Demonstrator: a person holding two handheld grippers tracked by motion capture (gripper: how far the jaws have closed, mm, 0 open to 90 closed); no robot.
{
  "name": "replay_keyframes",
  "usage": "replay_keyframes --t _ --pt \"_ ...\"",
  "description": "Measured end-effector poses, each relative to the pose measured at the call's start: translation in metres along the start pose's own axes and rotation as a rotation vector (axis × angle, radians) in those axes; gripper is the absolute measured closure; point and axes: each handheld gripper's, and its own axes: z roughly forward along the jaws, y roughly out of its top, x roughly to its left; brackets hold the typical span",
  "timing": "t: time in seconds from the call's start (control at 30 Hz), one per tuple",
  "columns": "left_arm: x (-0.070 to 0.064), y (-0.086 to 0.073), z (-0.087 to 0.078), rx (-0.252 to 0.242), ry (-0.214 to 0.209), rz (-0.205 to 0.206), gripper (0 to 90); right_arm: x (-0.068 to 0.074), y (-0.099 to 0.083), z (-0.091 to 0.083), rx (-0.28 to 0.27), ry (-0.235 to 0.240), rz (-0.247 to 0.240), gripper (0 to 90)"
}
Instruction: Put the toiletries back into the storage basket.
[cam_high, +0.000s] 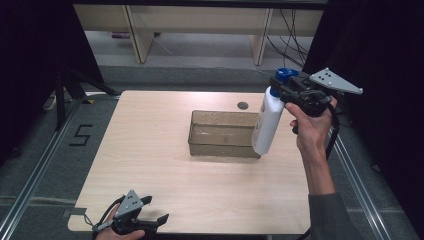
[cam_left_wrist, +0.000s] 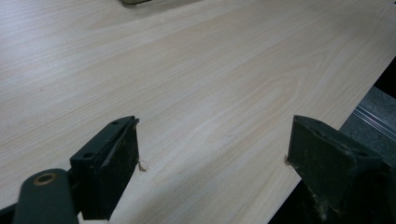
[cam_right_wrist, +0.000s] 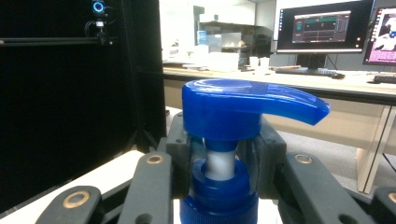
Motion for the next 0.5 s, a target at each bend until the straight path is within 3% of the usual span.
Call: replay_keyframes --t 0.2,0.5 --pt "-0.001 0.0 0.001 -0.004 -0.001 -0.007 16.0 -0.009 -0.002 0.011 0.01 -0.011 0.03 66.4" --pt "0.0 0.0 0.0 0.0 -0.001 -0.002 16.0 -0.016 -0.004 0.028 0.018 -0.034 0.031 66.4"
